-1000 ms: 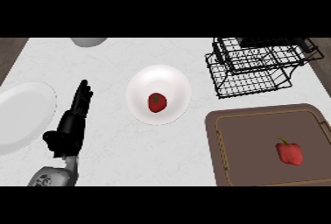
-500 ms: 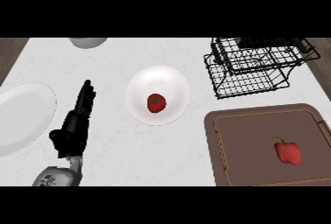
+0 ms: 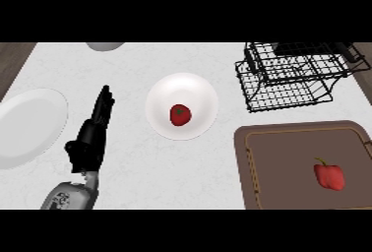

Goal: Pick the bell pepper from the tray and place it in the tiered basket

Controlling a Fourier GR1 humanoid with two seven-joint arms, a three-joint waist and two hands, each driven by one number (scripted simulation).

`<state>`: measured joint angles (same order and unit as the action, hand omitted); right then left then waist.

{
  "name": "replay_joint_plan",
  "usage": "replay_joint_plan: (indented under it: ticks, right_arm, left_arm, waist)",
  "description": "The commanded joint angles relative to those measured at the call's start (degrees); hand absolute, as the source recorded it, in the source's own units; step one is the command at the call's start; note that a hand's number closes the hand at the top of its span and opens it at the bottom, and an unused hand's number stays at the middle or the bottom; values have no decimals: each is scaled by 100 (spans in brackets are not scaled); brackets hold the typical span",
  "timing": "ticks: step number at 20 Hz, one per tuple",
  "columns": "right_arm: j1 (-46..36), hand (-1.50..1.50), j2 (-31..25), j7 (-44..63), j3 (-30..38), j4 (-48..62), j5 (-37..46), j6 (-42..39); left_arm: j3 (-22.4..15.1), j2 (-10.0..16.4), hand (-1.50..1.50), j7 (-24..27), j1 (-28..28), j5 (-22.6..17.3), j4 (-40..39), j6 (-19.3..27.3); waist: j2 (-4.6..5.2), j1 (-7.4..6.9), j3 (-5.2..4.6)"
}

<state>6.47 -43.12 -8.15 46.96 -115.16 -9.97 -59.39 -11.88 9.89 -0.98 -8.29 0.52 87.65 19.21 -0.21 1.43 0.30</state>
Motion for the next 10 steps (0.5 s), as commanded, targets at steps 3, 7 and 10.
replay_joint_plan:
  ticks: [3,7,10]
  right_arm:
    - [464,-150,335,-1523,-40,-455,1220,-556]
    - [837,-150,147,-1797,-328,-612,1794,-260]
    - [1267,-150,174,-2012,-533,-850,2129,40]
  left_arm:
    - [145,143,0,196,127,-131,-57,-258]
    - [83,22,0,-38,-154,-26,-127,-199]
    - [22,-148,0,-94,-325,132,-257,-32]
  waist:
    - [12,-81,-3]
    - [20,-81,-7]
    - [12,-41,-13]
